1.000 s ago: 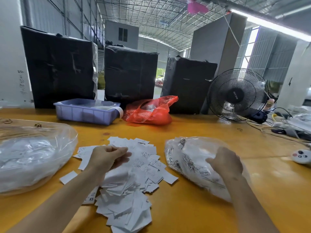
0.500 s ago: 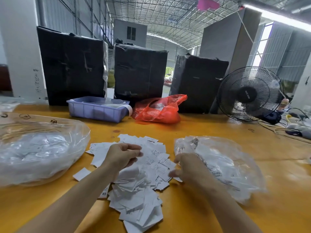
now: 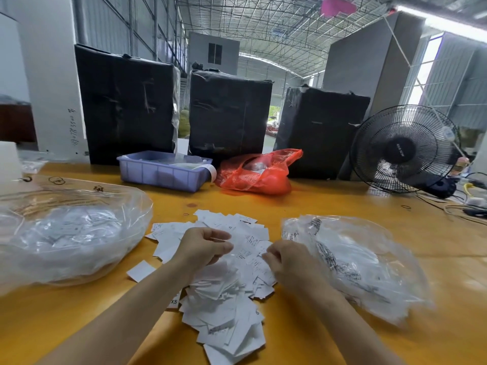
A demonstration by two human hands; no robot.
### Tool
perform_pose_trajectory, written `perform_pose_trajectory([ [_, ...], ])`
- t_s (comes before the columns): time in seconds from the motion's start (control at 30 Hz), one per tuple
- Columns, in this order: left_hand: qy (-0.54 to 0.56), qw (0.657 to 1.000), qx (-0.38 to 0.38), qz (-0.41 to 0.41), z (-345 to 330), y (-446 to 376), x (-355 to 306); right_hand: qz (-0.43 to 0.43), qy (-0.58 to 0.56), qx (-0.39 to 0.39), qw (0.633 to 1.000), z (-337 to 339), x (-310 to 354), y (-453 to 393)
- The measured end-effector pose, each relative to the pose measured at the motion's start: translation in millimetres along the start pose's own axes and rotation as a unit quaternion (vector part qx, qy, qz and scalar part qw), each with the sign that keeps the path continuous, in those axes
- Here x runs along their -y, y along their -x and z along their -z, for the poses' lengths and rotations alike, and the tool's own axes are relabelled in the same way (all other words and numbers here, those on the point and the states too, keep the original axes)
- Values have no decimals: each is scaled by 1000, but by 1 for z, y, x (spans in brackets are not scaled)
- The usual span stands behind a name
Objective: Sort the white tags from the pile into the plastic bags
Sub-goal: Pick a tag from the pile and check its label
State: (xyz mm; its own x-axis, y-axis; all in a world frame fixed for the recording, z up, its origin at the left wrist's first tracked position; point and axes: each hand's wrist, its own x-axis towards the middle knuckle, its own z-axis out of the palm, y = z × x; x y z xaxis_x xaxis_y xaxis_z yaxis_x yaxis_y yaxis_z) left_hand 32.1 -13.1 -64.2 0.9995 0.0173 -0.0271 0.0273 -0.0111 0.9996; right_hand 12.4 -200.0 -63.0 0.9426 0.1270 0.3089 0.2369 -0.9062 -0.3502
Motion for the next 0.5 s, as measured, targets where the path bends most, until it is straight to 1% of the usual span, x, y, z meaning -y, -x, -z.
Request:
perform_pose_trajectory([
  [0.1,-3,1000,12,5,0,1,1,-17,-12,46,999,-13,4,-1],
  [0.17,-6,1000,20,3,0,1,1,-64,-83,48,993,-16,2,-3],
  [0.23,-15,1000,20,-1,-1,1,0,-97,-139,24,985,-16,-1,-3],
  [0.37,3,1000,6,-10,-2,0,-1,-126,-172,-24,977,-14,-9,-3],
  [0.5,29,1000,-12,0,-4,1,-3,-143,-227,-45,962,-13,-15,-4],
])
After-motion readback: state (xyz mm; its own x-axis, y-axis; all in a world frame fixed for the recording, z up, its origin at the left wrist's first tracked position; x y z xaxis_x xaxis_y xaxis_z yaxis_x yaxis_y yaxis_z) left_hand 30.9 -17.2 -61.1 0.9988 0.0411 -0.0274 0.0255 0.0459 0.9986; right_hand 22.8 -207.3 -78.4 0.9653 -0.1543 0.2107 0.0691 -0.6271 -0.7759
